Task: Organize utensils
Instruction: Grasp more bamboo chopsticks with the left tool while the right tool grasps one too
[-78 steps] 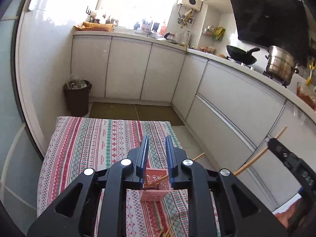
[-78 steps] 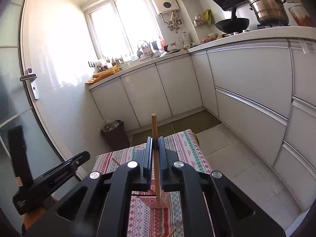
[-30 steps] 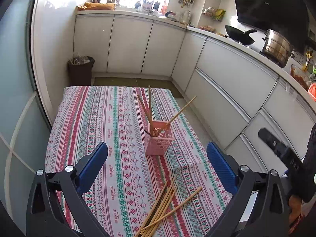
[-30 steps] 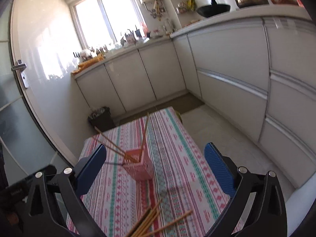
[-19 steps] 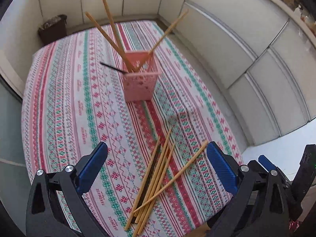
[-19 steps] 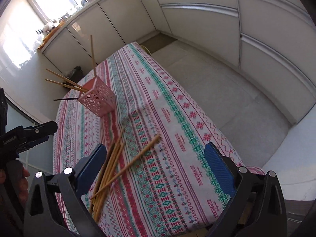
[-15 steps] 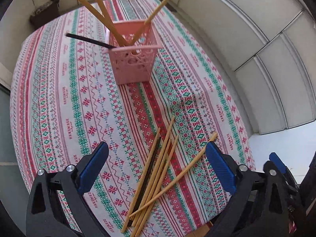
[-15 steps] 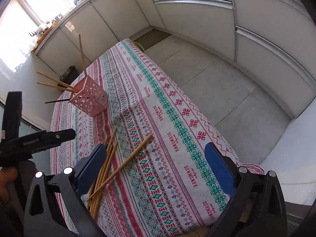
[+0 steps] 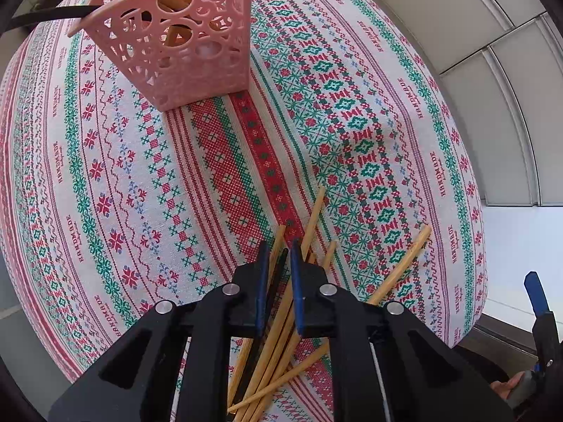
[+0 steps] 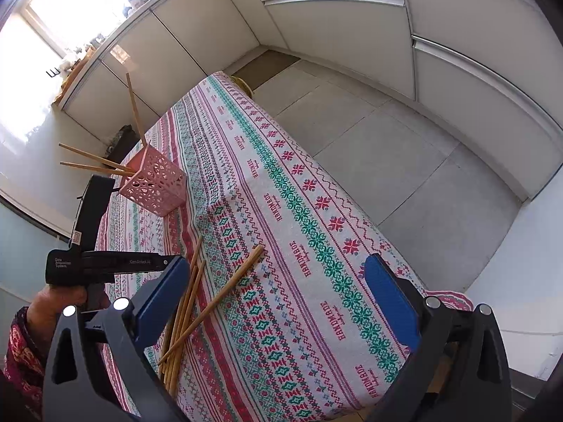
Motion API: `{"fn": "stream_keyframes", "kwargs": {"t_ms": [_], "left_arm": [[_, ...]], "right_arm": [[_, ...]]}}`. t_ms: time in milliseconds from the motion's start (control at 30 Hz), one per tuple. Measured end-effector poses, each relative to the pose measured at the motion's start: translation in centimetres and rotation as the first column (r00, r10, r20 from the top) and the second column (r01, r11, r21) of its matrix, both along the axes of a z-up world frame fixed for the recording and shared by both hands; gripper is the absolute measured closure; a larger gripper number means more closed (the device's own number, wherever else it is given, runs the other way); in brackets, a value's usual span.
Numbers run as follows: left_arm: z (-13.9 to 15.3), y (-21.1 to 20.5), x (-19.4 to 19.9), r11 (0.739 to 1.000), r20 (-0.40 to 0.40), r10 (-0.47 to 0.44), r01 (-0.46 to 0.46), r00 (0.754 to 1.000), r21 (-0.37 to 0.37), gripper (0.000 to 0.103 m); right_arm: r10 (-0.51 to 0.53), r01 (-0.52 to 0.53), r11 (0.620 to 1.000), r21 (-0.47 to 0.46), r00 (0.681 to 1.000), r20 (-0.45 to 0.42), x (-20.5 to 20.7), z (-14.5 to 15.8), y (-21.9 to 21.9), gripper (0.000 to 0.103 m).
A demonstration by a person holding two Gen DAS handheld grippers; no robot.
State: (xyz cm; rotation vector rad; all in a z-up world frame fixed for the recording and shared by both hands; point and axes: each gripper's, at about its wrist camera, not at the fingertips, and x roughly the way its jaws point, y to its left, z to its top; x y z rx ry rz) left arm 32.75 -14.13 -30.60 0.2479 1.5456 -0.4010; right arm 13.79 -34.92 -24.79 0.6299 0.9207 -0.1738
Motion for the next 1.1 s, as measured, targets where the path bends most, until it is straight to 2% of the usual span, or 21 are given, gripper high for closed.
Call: {"fn": "stream_keyframes", "kwargs": {"t_ms": [300,367,500,633,733,867,967,1033,1067,1100], "left_arm": [[-1.8,-0.9,0.8,0.999,0.010,-0.007,0.007,1.000,0.034,0.095],[-2.2,-1.8,1.1,0.999,0.022,-0.014,0.013,1.000,0.039,0.097],[-2.1,-0.7,1.0,1.000,0.062,-0.006,0.004,0.998,0.025,0.098],[-0.1,3.1,-0.3,0.996,0.089,0.067,-0.061,0.994,-0.070,0.098],[2.2,6.3,-1.8,0.983,0.126,0.124,-0.104,0.984,-0.150,0.098],[5.2,9.9,-4.0,0.968,0.197,0.168,-0.124,0.966,-0.216,0.099],[7.6,11.4,-5.7,0.959,0.243,0.180,-0.114,0.953,-0.260,0.099],[8.8,12.2,-6.3,0.956,0.278,0.181,-0.103,0.943,-0.276,0.099],[9.3,12.6,-6.6,0.952,0.289,0.187,-0.100,0.939,-0.290,0.099],[9.6,12.8,-6.9,0.946,0.302,0.199,-0.102,0.933,-0.307,0.100]], "right_arm": [[0.001,-0.001,1.000,-0.010,1.000,-0.020,0.2,-0.2,0.2,0.006],[0.002,-0.002,1.000,-0.017,1.000,-0.025,0.3,-0.2,0.4,0.006],[-0.002,0.001,1.000,-0.020,0.999,-0.038,0.7,-0.5,0.8,0.006],[-0.001,0.001,1.000,0.006,0.998,-0.058,1.3,-1.0,1.3,0.006],[0.013,-0.003,0.996,0.084,0.993,-0.115,2.5,-2.4,1.8,0.006],[-0.022,0.063,0.982,0.177,0.974,-0.224,4.4,-4.6,2.3,0.008],[-0.042,0.127,0.966,0.227,0.937,-0.346,6.4,-6.5,2.9,0.023],[-0.058,0.186,0.947,0.262,0.901,-0.430,7.6,-8.0,3.3,0.032],[-0.068,0.207,0.942,0.265,0.888,-0.454,8.1,-8.5,3.6,0.032],[-0.097,0.226,0.945,0.235,0.883,-0.459,8.6,-8.2,3.9,0.037]]}}
